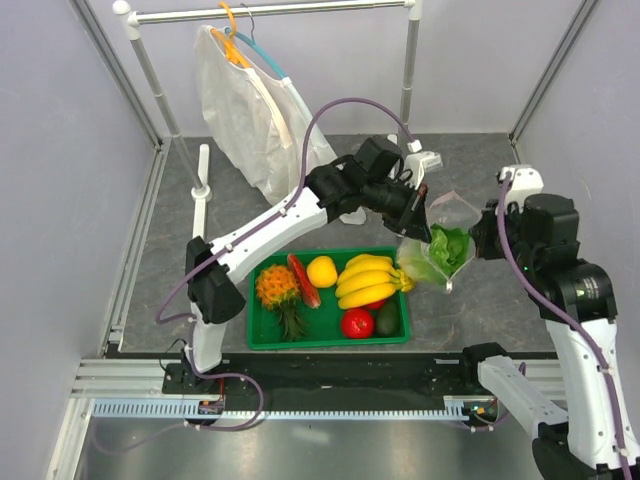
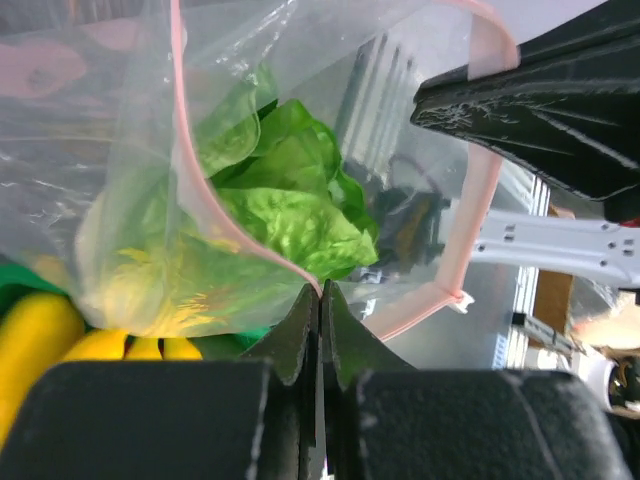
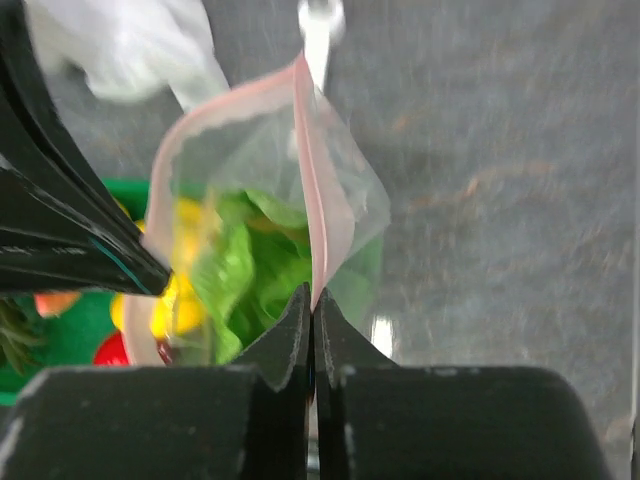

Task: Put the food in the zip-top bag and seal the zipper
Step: Adjust the zipper on the food storage bag.

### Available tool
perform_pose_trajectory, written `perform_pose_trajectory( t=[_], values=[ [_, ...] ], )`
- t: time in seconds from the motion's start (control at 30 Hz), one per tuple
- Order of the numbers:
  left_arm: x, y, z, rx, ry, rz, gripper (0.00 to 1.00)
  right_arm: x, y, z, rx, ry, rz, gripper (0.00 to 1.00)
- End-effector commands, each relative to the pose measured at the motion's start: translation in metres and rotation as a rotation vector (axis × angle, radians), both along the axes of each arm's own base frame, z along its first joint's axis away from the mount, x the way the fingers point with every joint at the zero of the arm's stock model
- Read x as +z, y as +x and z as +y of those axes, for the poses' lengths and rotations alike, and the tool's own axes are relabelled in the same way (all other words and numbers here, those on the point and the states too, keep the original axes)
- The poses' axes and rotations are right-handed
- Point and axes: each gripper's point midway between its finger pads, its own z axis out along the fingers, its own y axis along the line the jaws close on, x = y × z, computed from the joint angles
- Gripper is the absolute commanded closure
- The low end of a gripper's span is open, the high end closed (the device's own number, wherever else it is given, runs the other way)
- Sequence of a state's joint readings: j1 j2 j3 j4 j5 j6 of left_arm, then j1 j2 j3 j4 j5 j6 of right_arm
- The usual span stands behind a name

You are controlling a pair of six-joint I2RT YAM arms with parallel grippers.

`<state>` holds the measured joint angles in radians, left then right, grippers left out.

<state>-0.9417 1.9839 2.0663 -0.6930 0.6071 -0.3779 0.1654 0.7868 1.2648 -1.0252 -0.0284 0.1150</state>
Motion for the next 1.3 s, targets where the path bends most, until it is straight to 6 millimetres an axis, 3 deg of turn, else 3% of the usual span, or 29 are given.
perform_pose_trajectory(
  t=[0.0,0.03,0.07,0.1,0.17,0.2,0.23,0.3,0.33,0.4,0.43,0.47,0.53,0.57,0.63,0.67,0.7,0.73,0.77,0.83,0.87,1.0,1.03,1.1,1.17,1.27],
  values=[
    [0.148,-0.014,0.020,-0.018,-0.362,-0.291,0.98,0.114,-0.012,0.000,0.021,0.048,-0.381,0.94],
    [0.123,-0.013,0.018,-0.010,-0.323,-0.276,0.98,0.115,-0.012,0.005,0.044,0.067,-0.404,0.93],
    [0.114,-0.015,0.013,-0.004,-0.310,-0.288,0.98,0.113,-0.019,0.009,0.072,0.081,-0.425,0.92],
    [0.079,-0.008,0.006,0.013,-0.228,-0.254,0.98,0.097,-0.018,0.013,0.102,0.069,-0.398,0.89],
    [0.021,-0.009,0.011,0.003,-0.029,-0.096,0.98,0.030,-0.007,0.010,0.072,0.038,-0.190,0.96],
    [0.010,-0.008,0.002,-0.040,-0.006,-0.050,0.98,0.011,-0.006,0.010,0.076,0.027,-0.125,1.00],
    [0.010,-0.009,0.003,-0.057,0.001,-0.018,0.98,-0.007,-0.007,0.012,0.090,0.017,-0.058,1.00],
    [0.034,0.004,0.003,-0.035,-0.085,-0.015,0.98,-0.002,0.000,0.014,0.108,0.010,-0.042,1.00],
    [0.060,0.005,0.008,-0.030,-0.146,-0.061,0.98,0.030,0.002,0.015,0.115,0.013,-0.127,1.00],
    [0.073,0.015,0.008,0.014,-0.190,-0.157,0.98,0.066,0.007,0.009,0.081,0.005,-0.230,1.00],
    [0.069,0.017,0.008,0.038,-0.178,-0.171,0.98,0.092,0.007,0.005,0.057,0.014,-0.310,1.00],
    [0.054,0.015,0.006,0.016,-0.146,-0.161,0.98,0.099,0.007,0.004,0.044,0.018,-0.333,1.00],
    [0.015,0.006,0.010,-0.011,-0.023,-0.074,0.98,0.084,0.009,0.007,0.058,0.028,-0.314,1.00],
    [-0.007,0.011,0.006,-0.017,0.024,-0.041,0.98,0.066,0.011,0.011,0.077,0.025,-0.266,1.00],
    [0.008,0.016,0.007,-0.023,-0.002,-0.040,0.98,0.038,0.008,0.015,0.092,0.034,-0.135,1.00],
    [0.028,0.024,0.011,-0.003,-0.052,-0.031,0.98,0.046,0.004,0.020,0.129,0.040,-0.143,1.00],
    [0.046,0.024,0.014,-0.002,-0.100,-0.051,0.98,0.061,0.002,0.022,0.140,0.047,-0.178,1.00],
    [0.067,0.028,0.012,0.005,-0.168,-0.109,0.98,0.100,-0.005,0.017,0.125,0.049,-0.293,1.00],
    [0.093,0.019,0.020,0.007,-0.220,-0.164,0.98,0.116,-0.009,0.014,0.112,0.049,-0.346,1.00],
    [0.083,0.014,0.020,0.012,-0.209,-0.180,0.94,0.135,-0.017,0.013,0.118,0.052,-0.413,1.00],
    [0.076,0.006,0.019,-0.006,-0.196,-0.186,0.94,0.127,-0.017,0.014,0.125,0.049,-0.390,1.00],
    [0.001,0.005,0.021,-0.013,-0.014,-0.060,0.98,0.020,-0.004,0.013,0.112,0.002,-0.070,1.00],
    [-0.007,0.004,0.022,-0.025,0.005,-0.031,0.98,0.008,-0.005,0.013,0.113,0.000,-0.036,1.00],
    [-0.032,0.006,0.028,-0.021,0.070,0.021,0.98,0.004,-0.009,0.022,0.160,0.028,-0.025,1.00],
    [-0.041,0.009,0.035,-0.021,0.090,0.023,0.96,0.014,-0.010,0.028,0.192,0.044,-0.062,1.00],
    [-0.029,0.009,0.043,-0.033,0.066,-0.041,0.94,0.020,-0.006,0.021,0.171,0.007,-0.081,1.00]
  ],
)
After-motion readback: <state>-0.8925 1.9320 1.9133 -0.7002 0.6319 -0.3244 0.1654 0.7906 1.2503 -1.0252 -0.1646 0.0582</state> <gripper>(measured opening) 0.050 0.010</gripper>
